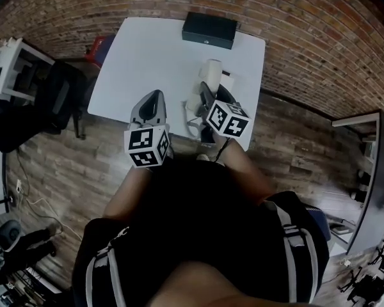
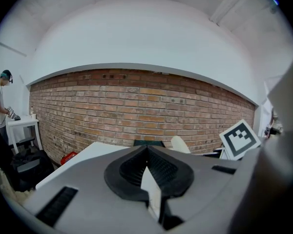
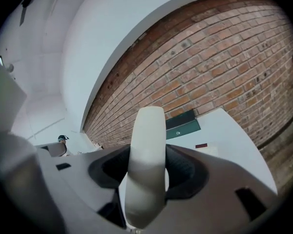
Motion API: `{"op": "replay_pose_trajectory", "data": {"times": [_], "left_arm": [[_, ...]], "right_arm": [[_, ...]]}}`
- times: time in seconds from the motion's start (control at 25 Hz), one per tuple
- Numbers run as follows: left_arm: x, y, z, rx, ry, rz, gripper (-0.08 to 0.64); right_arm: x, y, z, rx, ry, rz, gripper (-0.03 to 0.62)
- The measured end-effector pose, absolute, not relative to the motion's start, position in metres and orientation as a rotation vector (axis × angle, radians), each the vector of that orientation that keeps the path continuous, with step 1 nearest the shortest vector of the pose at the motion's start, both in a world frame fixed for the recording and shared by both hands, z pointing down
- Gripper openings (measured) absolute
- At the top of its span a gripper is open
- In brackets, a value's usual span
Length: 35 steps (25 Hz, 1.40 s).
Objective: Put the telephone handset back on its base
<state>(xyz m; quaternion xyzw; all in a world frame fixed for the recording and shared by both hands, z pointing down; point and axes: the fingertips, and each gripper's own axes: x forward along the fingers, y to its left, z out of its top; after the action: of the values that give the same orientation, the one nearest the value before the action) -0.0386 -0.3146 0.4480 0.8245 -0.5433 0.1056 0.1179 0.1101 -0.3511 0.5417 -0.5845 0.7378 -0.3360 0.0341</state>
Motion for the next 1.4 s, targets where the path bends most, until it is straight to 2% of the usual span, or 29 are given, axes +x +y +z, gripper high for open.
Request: {"op": "replay_pose_trajectory", "data": {"times": [0.32,0.92,1.4], "left_arm": [[-0.056,-0.334,0.452,2.437,-1.533,0.317,0.002],[-0.115,-0.363,0.452,2.385,-1.570,0.298,0.002],[-0.133,-0.371,0.456,2.362,-1.573,0.294,0.002]], "right_arm": [[0.115,-0.369,0.582,-1.883,2.071,-1.247,0.204],[0.107,-0.400,0.644,-2.185,1.983,-1.404,0.204],[0.103,-0.413,0.676,-2.343,1.881,-1.512,0.204]]}}
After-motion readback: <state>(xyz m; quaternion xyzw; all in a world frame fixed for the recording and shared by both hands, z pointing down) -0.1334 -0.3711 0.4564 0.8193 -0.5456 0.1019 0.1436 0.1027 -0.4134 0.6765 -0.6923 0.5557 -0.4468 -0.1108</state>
